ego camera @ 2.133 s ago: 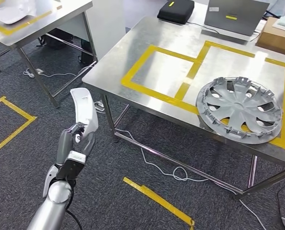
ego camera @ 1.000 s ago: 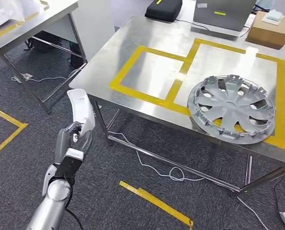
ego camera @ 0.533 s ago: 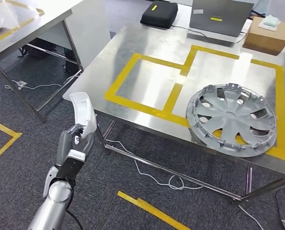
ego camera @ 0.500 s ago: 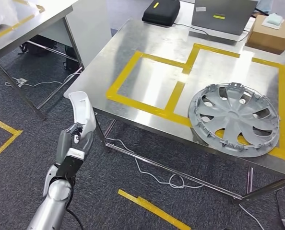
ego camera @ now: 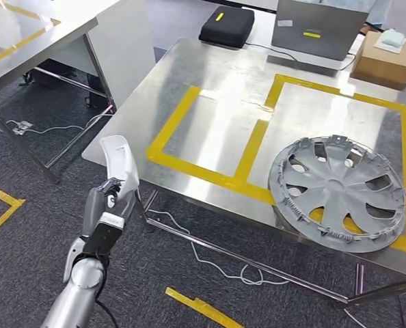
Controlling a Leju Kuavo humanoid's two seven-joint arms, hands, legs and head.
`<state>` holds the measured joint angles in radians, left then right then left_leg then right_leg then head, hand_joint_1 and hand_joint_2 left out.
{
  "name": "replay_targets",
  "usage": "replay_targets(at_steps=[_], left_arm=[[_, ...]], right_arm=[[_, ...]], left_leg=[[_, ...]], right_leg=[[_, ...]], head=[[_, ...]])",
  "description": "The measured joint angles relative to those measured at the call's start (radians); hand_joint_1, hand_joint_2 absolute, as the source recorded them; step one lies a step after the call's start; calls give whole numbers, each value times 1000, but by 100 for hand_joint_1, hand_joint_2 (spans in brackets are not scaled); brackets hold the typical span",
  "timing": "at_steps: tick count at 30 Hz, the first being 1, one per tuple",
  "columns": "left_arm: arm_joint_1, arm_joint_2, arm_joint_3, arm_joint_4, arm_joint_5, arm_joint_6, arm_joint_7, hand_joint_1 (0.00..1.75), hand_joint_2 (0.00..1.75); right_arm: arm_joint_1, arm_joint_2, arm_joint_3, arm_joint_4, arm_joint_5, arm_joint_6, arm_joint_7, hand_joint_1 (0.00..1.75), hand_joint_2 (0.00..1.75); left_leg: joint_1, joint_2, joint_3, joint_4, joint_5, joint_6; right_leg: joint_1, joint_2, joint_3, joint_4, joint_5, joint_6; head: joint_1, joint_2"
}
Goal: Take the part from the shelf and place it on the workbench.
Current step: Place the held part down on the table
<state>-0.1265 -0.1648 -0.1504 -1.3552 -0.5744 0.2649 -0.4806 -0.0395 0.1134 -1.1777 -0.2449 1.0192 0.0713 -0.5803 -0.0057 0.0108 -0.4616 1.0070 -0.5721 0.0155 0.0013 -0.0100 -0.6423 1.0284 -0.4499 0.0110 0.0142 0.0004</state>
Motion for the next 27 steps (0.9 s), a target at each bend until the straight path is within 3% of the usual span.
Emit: replay_targets(at_steps=[2, 3, 5, 6, 7, 8, 9, 11, 13, 15, 16, 18, 20, 22, 23, 25, 27], left_arm=[[-2, 0, -2, 1, -4, -3, -1, 175, 175], [-4, 0, -3, 2, -6, -4, -1, 175, 175], [-4, 1, -4, 5, -10, -8, -2, 175, 175], [-3, 2, -4, 6, -11, -10, -2, 175, 175], [-3, 3, -4, 9, -11, -12, -2, 175, 175], [-3, 3, -5, 10, -12, -13, -2, 175, 175], [-3, 4, -5, 11, -12, -14, -3, 175, 175], [-4, 6, -5, 13, -12, -16, -3, 175, 175], [-4, 9, -6, 15, -13, -18, -4, 175, 175], [-6, 10, -7, 16, -14, -18, -4, 175, 175], [-7, 10, -8, 16, -14, -18, -4, 175, 175], [-12, 8, -9, 16, -14, -19, -5, 175, 175], [-13, 7, -10, 17, -14, -19, -6, 175, 175], [-12, 8, -10, 19, -16, -19, -6, 175, 175], [-12, 8, -10, 20, -19, -20, -5, 175, 175], [-16, 8, -10, 21, -30, -19, -1, 175, 175], [-26, 9, -10, 24, -47, -17, 13, 175, 175]], right_arm=[[-1, 0, 0, 0, 3, 0, 0, 0, 0], [-2, -1, 0, 0, 4, 0, -1, 0, 0], [-4, -2, 0, 0, 5, 0, -1, 0, 0], [-5, -2, 0, 0, 5, 0, -1, 0, 0], [-5, -2, 0, 0, 6, 0, -1, 0, 0], [-5, -2, 0, 0, 7, 0, -1, 0, 0], [-5, -2, 0, 0, 8, 0, -1, 0, 0], [-5, -1, 0, 0, 10, 0, -1, 0, 0], [-8, -1, 0, 0, 11, 0, 0, 0, 0], [-6, -1, 0, 0, 12, 0, 0, 0, 0], [-4, -2, 0, 0, 12, 0, 0, 0, 0], [-3, -4, 0, 0, 12, 0, 0, 0, 0], [-9, -4, 0, 0, 13, 1, 0, 0, 0], [-11, -4, 0, 0, 13, 1, 0, 0, 0], [-9, -4, 0, 0, 14, 1, 0, 0, 0], [-8, -5, 0, 0, 17, 1, 1, 0, 0], [-12, -5, 0, 0, 21, 1, 1, 0, 0]], left_leg=[[2, 0, -19, 47, 0, -9], [4, -1, -46, 97, -10, -15], [9, -3, -121, 221, -58, -25], [11, -3, -156, 266, -82, -29], [13, -3, -180, 284, -88, -31], [15, -4, -190, 270, -68, -32], [16, -8, -185, 226, -25, -32], [17, -38, -157, 106, 69, -28], [16, -69, -142, 36, 98, -20], [14, -67, -140, 24, 98, -9], [16, -57, -137, 19, 104, -4], [19, -34, -128, 5, 108, 9], [18, -9, -122, 0, 106, 17], [16, 15, -121, 0, 101, 19], [15, 27, -119, 0, 99, 18], [15, 47, -110, 1, 92, 14], [10, 64, -102, 2, 84, 6]], right_leg=[[-5, 13, 13, -8, -2, -9], [-8, 19, 21, -11, -6, -13], [-10, 33, 35, -14, -16, -21], [-10, 42, 41, -14, -21, -22], [-10, 51, 47, -14, -27, -22], [-10, 62, 55, -14, -32, -21], [-11, 73, 63, -14, -37, -20], [-13, 95, 76, -14, -44, -14], [-16, 114, 75, -14, -49, -3], [-20, 131, 69, -18, -50, 12], [-20, 128, 66, -18, -53, 19], [-16, 82, 43, 23, -80, 30], [-14, 28, -21, 142, -137, 37], [-15, 15, -83, 250, -168, 41], [-16, 13, -90, 256, -157, 42], [-14, -4, -39, 149, -85, 39], [-7, -44, 31, 17, -35, 30]], head=[[-2, 0], [-3, 0], [-5, 0], [-5, 0], [-5, 0], [-5, 0], [-5, 0], [-4, 0], [-4, 0], [-5, 0], [-4, 0], [2, 0], [6, 0], [7, 0], [7, 0], [7, 0], [8, 0]])
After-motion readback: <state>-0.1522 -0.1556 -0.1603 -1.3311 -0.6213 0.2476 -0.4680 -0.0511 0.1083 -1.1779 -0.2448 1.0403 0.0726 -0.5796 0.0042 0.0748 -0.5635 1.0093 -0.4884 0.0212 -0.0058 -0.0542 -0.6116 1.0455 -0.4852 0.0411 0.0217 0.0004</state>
